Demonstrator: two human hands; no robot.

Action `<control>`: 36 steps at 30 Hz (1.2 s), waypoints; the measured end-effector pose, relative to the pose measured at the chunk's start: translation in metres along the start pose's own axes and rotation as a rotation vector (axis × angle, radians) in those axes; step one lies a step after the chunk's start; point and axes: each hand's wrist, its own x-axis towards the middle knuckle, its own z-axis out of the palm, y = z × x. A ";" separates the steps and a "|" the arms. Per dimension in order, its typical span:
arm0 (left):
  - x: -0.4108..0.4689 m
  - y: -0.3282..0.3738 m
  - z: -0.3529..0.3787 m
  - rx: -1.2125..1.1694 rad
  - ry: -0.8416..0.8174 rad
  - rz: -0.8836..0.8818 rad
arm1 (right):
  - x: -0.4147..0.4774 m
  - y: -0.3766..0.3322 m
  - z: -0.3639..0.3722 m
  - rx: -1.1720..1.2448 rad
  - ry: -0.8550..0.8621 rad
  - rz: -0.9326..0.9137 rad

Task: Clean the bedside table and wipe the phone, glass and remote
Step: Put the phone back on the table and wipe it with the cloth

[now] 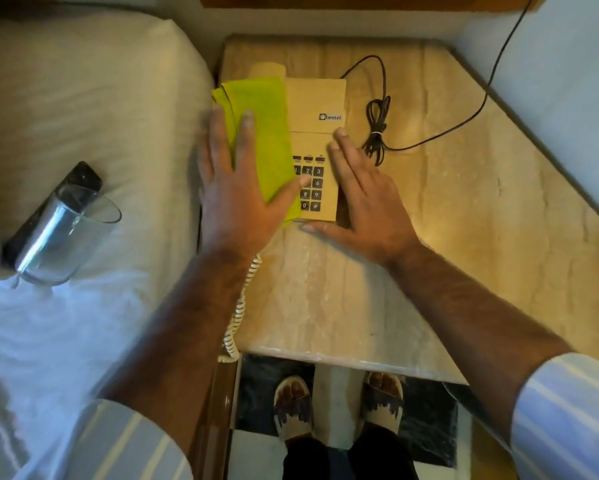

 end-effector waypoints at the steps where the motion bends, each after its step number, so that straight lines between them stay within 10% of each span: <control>1: -0.003 0.003 0.006 0.020 -0.054 0.008 | 0.000 0.001 0.003 -0.005 0.007 0.003; 15: 0.136 0.013 0.004 0.053 -0.189 0.152 | 0.001 0.009 0.015 -0.098 0.075 -0.036; 28: -0.066 -0.008 -0.003 -0.254 0.034 0.001 | -0.001 0.008 0.012 -0.115 0.074 -0.036; 36: 0.024 0.065 -0.019 -0.373 0.132 0.059 | -0.001 0.011 0.018 -0.102 0.097 -0.026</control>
